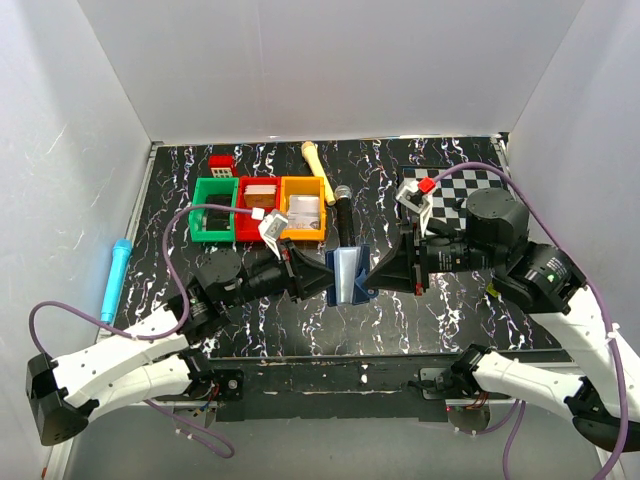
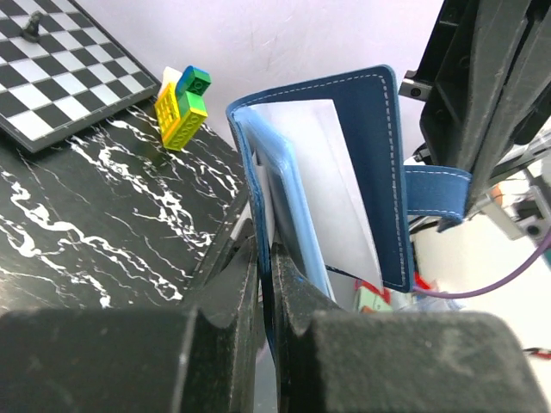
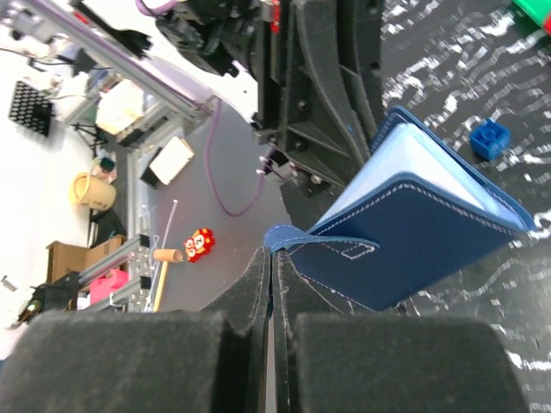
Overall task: Take the credit cards out of the card holder
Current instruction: Open the card holder.
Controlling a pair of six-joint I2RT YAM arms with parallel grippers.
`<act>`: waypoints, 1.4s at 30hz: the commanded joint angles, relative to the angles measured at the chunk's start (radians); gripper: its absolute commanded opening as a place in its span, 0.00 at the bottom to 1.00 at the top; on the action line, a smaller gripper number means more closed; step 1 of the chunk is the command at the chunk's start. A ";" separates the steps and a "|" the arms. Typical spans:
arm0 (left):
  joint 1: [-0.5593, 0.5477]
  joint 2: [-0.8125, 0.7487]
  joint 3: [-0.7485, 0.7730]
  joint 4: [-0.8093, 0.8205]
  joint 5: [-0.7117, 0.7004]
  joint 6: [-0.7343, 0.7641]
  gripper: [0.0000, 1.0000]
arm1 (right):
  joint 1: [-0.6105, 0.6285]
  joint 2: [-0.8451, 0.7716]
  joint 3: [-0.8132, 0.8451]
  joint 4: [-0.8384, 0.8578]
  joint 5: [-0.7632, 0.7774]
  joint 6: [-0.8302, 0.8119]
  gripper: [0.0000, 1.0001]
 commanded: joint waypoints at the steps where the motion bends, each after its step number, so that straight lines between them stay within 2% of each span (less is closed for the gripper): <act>1: -0.001 -0.015 -0.062 0.233 0.012 -0.124 0.00 | -0.002 -0.015 0.045 -0.140 0.122 -0.068 0.01; 12: 0.007 -0.110 -0.018 0.055 0.005 -0.066 0.00 | -0.006 -0.092 -0.003 -0.166 0.193 -0.116 0.01; 23: 0.013 -0.165 -0.016 0.038 0.029 -0.049 0.00 | -0.007 -0.101 -0.011 -0.106 0.214 -0.073 0.01; 24: 0.013 -0.164 -0.010 0.038 0.037 -0.045 0.00 | -0.009 -0.098 -0.009 -0.101 0.214 -0.065 0.08; 27: 0.013 -0.161 0.011 0.028 0.052 -0.032 0.00 | -0.009 -0.095 -0.003 -0.083 0.216 -0.050 0.35; 30: 0.013 -0.153 0.037 -0.001 0.058 -0.020 0.00 | -0.007 -0.087 0.003 -0.075 0.220 -0.042 0.49; 37: 0.013 -0.115 0.117 -0.124 0.042 -0.002 0.00 | -0.010 -0.073 0.023 -0.057 0.228 -0.021 0.70; 39: 0.013 -0.090 0.158 -0.214 0.031 0.012 0.00 | -0.009 -0.073 0.032 -0.051 0.242 -0.013 0.78; 42: 0.013 -0.053 0.221 -0.311 0.002 0.034 0.00 | -0.010 -0.072 0.049 -0.049 0.256 -0.010 0.81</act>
